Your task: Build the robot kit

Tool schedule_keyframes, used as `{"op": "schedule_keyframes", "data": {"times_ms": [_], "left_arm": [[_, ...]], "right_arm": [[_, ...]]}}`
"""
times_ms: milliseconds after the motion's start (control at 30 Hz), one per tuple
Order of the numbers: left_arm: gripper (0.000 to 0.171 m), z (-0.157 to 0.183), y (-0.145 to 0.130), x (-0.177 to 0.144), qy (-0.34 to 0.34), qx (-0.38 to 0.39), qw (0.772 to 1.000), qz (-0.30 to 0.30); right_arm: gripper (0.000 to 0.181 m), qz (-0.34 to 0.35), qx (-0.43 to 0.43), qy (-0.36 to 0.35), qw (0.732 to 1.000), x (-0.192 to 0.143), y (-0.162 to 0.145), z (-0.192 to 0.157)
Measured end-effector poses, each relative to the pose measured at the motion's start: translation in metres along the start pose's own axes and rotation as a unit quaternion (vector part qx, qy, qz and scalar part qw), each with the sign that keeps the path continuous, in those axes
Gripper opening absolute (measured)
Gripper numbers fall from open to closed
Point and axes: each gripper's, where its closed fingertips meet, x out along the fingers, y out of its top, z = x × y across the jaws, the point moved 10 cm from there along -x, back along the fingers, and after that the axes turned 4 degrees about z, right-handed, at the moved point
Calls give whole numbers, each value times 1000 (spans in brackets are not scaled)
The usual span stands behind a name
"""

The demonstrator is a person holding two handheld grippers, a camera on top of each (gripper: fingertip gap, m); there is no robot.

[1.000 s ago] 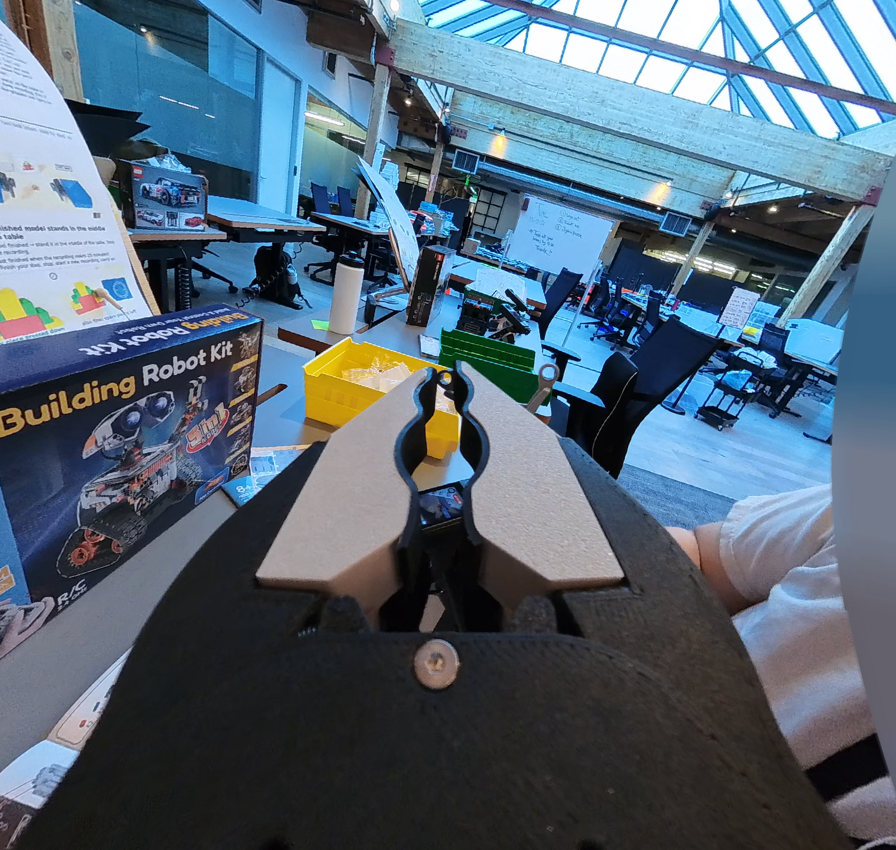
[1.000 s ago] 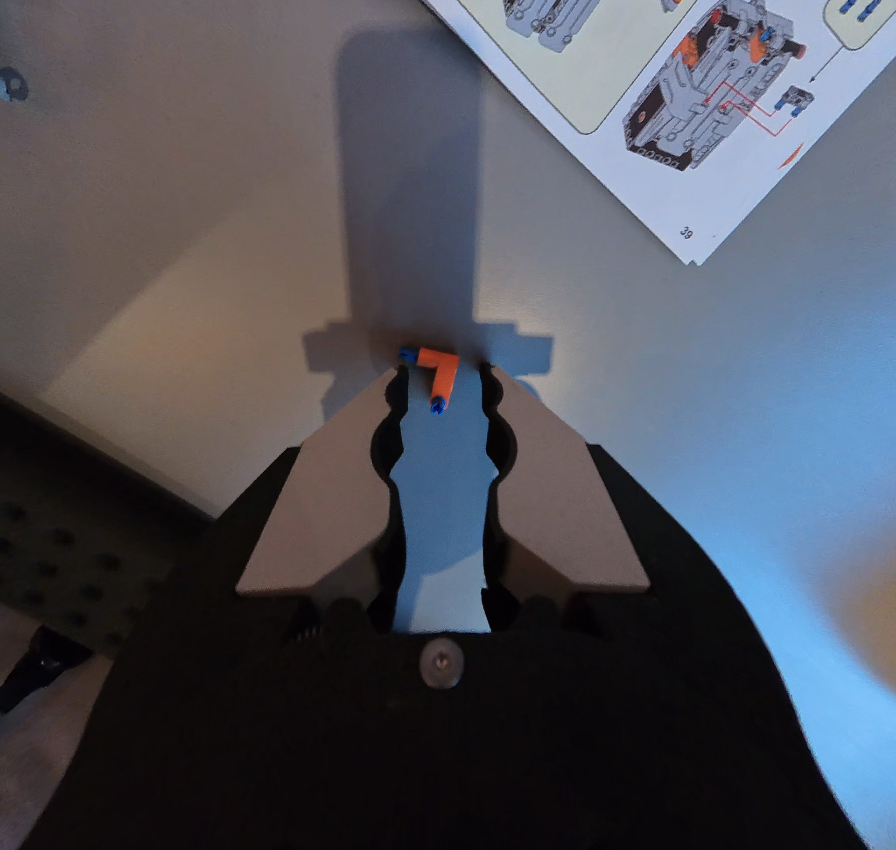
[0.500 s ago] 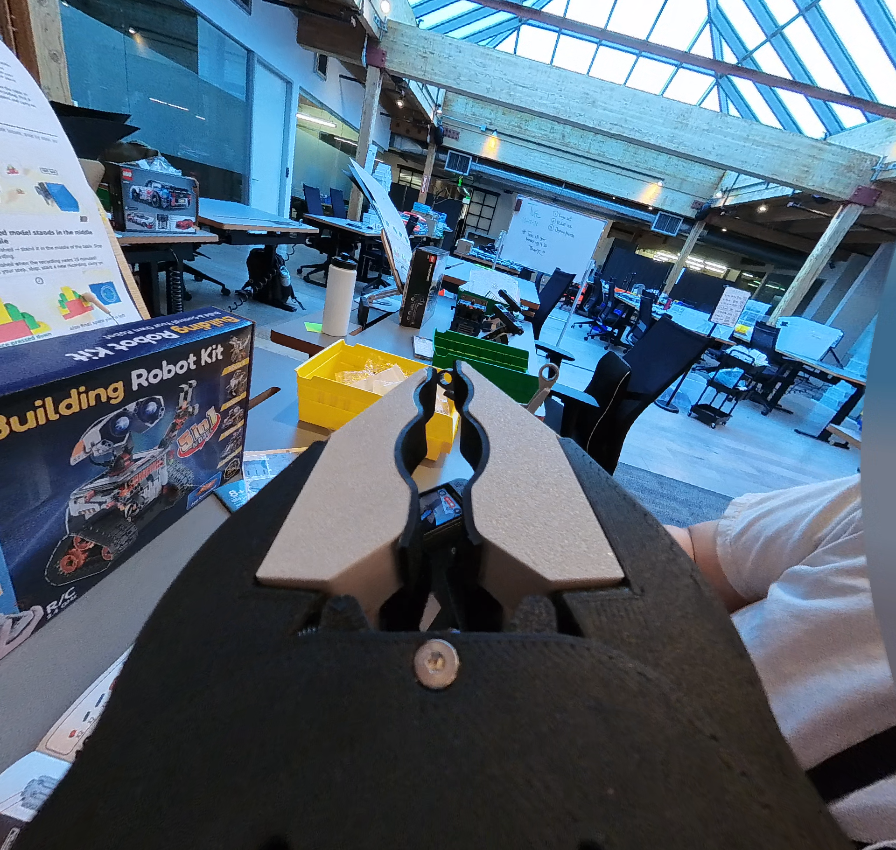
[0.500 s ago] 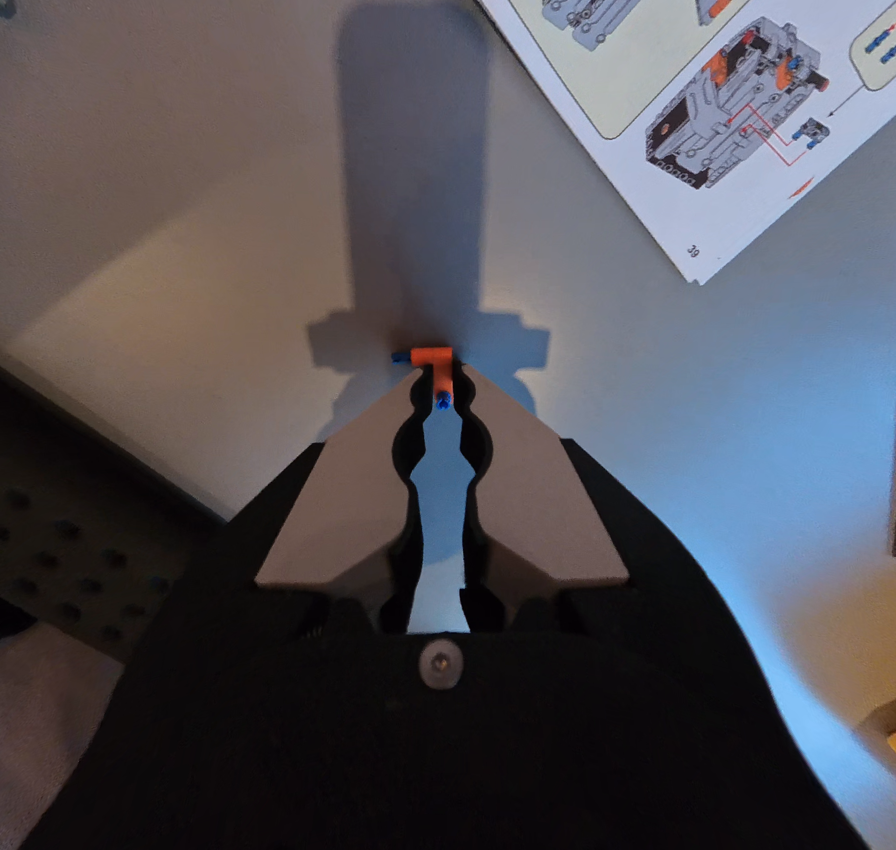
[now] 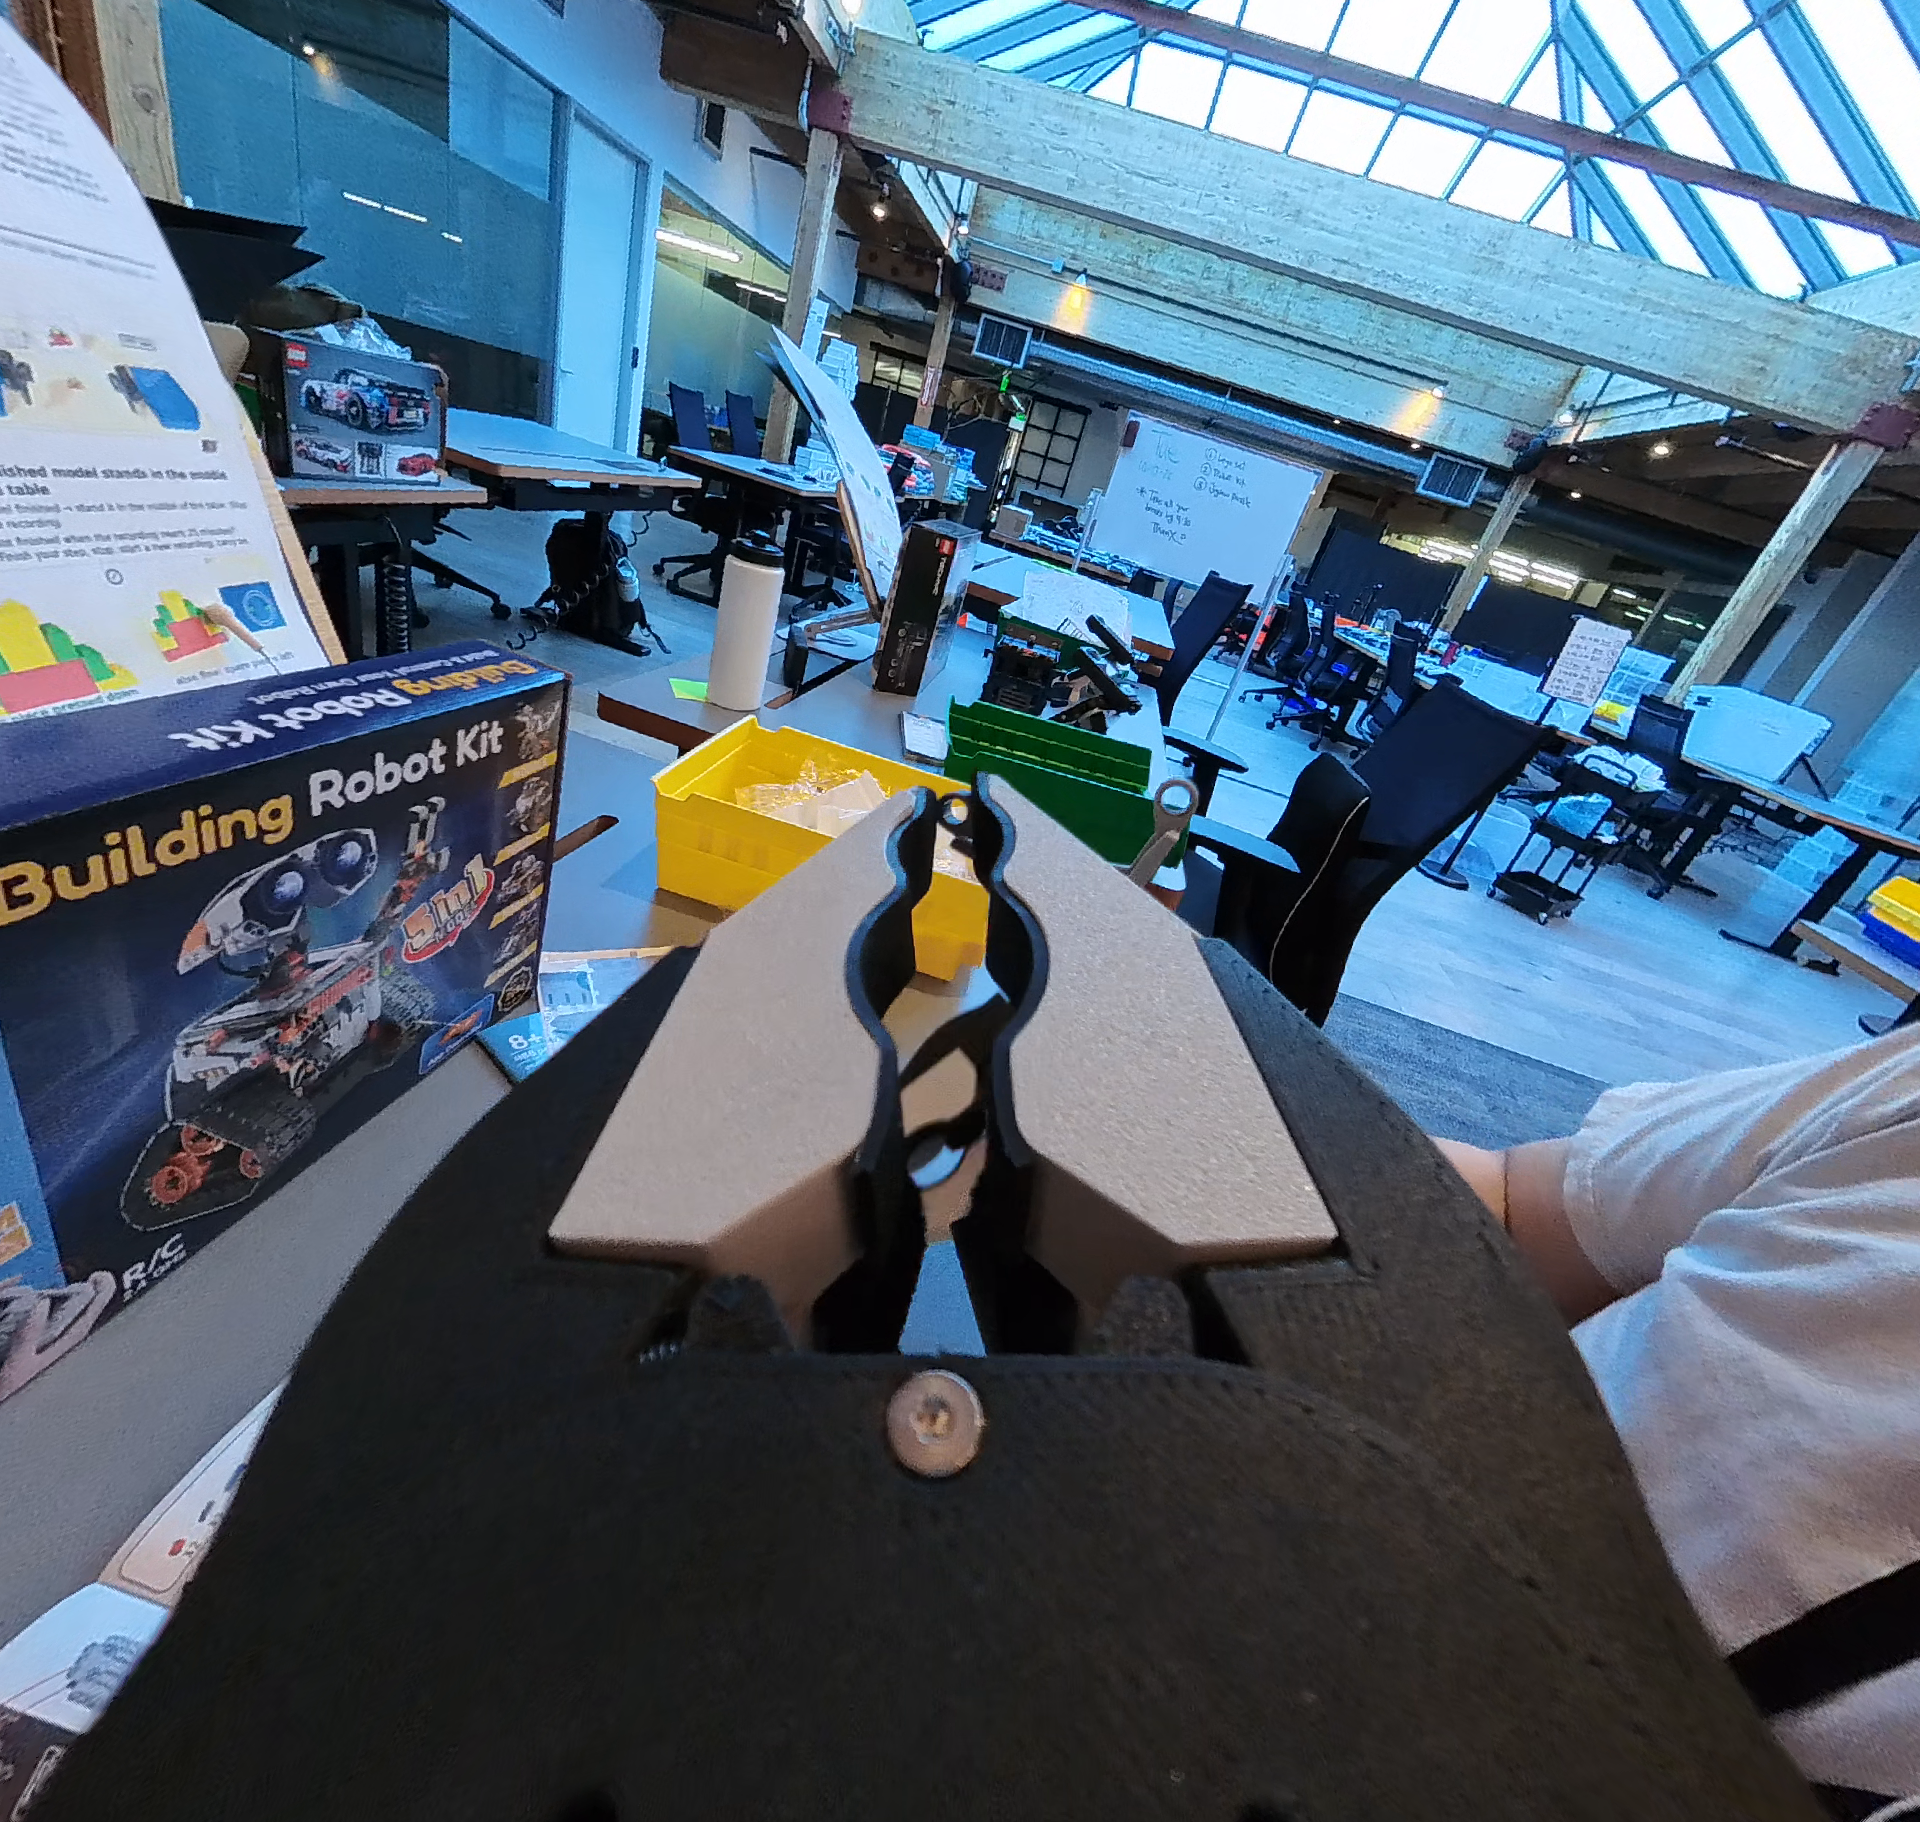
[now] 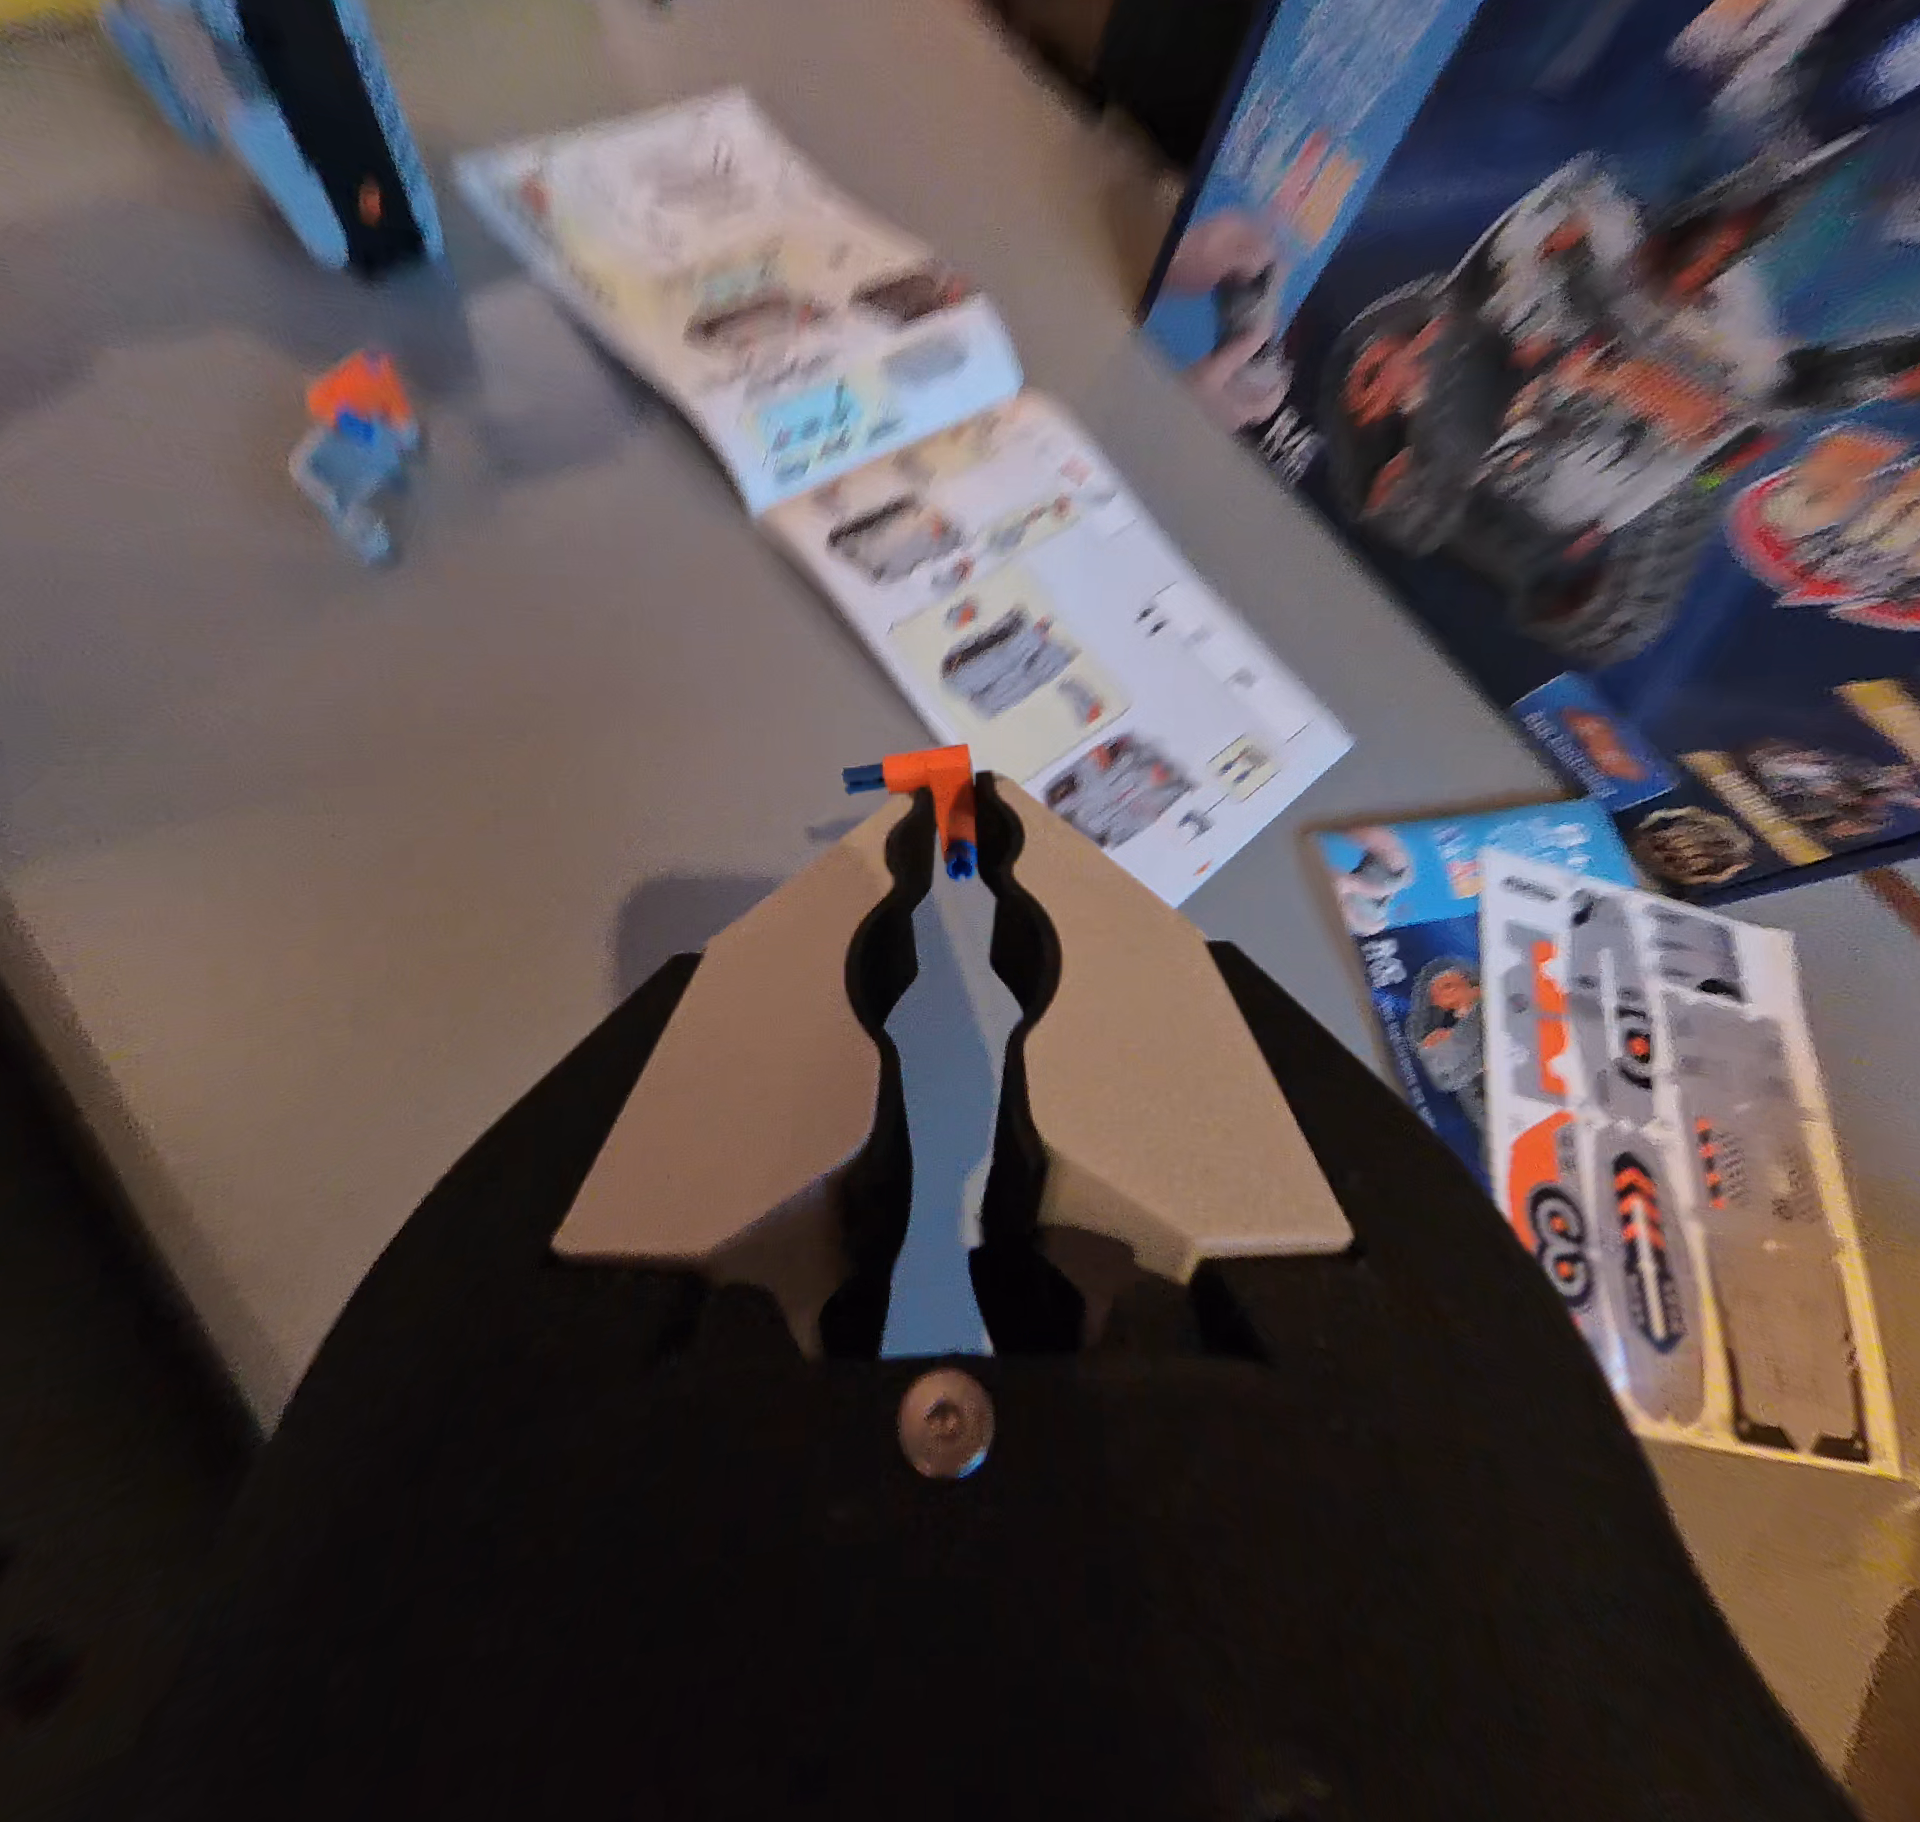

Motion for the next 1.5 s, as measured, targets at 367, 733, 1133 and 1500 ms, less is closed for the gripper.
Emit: {"op": "schedule_keyframes", "data": {"times_ms": [367,733,1133,1500], "left_arm": [[4,-19,-22,32,-9,-32,999,3],[4,-18,-17,22,-16,101,987,122],[4,-16,-16,14,-44,109,973,200],[4,-15,-17,13,-117,70,962,238]], "right_arm": [[6,238,-9,-105,965,-40,66,42],[6,374,-58,-143,914,-67,148,38],[6,414,-63,-114,901,-64,172,12],[6,428,-31,-116,896,-74,169,14]]}}
